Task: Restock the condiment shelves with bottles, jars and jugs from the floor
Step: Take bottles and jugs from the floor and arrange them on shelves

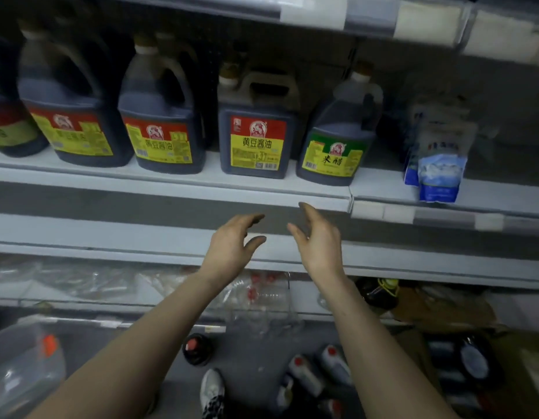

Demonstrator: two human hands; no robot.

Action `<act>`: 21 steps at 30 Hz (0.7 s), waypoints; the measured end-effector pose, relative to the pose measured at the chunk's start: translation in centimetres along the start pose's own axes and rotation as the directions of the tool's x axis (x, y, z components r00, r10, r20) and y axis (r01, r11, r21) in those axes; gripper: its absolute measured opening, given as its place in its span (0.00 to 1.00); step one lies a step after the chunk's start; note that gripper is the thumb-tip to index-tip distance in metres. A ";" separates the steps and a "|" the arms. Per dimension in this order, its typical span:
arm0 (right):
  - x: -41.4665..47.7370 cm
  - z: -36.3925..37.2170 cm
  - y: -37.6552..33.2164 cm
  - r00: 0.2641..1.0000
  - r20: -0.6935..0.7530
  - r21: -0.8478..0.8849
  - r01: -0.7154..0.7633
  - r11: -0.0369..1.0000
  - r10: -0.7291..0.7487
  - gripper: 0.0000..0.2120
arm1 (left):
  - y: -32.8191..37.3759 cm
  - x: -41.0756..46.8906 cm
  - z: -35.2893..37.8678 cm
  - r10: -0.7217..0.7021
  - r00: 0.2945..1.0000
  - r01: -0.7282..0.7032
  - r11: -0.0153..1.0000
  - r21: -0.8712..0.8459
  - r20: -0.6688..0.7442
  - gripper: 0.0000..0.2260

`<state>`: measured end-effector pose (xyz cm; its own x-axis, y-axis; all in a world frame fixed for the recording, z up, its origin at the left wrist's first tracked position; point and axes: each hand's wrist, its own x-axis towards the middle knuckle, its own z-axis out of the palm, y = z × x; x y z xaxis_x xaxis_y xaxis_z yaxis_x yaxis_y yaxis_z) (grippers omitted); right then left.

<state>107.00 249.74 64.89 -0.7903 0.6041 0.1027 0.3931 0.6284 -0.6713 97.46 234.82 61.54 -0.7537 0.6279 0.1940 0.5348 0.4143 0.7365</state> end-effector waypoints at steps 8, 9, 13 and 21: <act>-10.9 -2.2 8.2 0.992 -0.016 0.005 -0.122 0.992 0.122 0.24 | 2.8 -9.6 7.7 -0.014 0.991 0.015 1.000 -0.011 0.131 0.20; -12.2 -2.1 9.4 0.990 -0.013 -0.003 -0.139 0.990 0.139 0.24 | 2.8 -10.7 8.6 -0.003 0.988 0.004 1.000 -0.010 0.157 0.20; -17.1 -1.4 13.8 0.965 0.076 -0.004 -0.250 0.968 0.249 0.24 | 2.4 -14.7 12.2 -0.030 0.958 0.028 1.000 0.012 0.285 0.21; -24.6 1.8 21.4 0.846 0.234 -0.070 -0.478 0.876 0.480 0.26 | -0.8 -20.6 18.0 -0.077 0.865 0.049 0.996 0.069 0.496 0.23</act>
<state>133.99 247.43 46.67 -0.5893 0.6980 -0.4069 0.7547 0.2958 -0.5856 119.47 233.41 45.26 -0.5031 0.8382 -0.2106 0.5226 0.4891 0.6983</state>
